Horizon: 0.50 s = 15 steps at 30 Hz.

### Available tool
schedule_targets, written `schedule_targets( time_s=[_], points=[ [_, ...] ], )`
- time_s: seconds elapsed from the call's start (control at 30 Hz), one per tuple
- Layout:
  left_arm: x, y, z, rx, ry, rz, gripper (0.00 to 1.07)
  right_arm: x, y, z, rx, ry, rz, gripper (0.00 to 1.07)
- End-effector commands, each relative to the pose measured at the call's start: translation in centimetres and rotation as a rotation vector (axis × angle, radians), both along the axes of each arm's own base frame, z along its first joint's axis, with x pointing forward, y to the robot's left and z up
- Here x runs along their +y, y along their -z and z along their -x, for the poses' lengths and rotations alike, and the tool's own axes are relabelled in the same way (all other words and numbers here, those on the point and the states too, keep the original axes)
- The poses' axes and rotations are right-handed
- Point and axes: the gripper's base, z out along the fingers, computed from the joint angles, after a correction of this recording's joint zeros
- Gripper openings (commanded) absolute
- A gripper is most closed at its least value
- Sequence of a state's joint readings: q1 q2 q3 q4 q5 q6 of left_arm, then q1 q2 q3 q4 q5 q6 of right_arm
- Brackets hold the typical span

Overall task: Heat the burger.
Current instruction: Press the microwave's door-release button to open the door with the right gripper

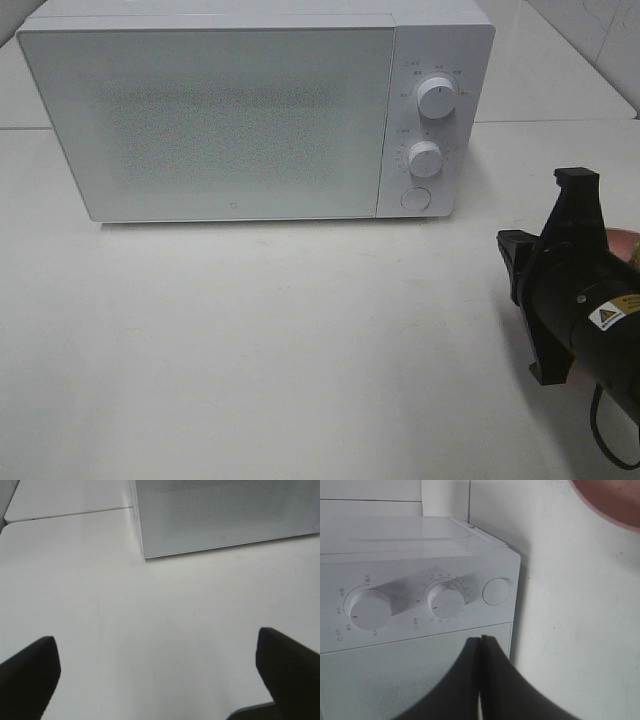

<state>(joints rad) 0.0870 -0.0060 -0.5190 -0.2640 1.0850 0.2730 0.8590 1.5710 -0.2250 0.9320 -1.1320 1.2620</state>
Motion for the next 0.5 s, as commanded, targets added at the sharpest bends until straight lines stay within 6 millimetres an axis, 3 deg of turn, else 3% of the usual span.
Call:
schedule_targets(
  time_s=[0.03, 0.5],
  points=[
    [0.0, 0.0, 0.0, -0.007, 0.001, -0.001, 1.0, 0.2, 0.4, 0.0, 0.018, -0.003, -0.012, 0.0],
    [0.0, 0.0, 0.0, -0.007, 0.001, -0.001, 1.0, 2.2, 1.7, -1.6, 0.059, -0.004, -0.012, 0.0]
  ],
)
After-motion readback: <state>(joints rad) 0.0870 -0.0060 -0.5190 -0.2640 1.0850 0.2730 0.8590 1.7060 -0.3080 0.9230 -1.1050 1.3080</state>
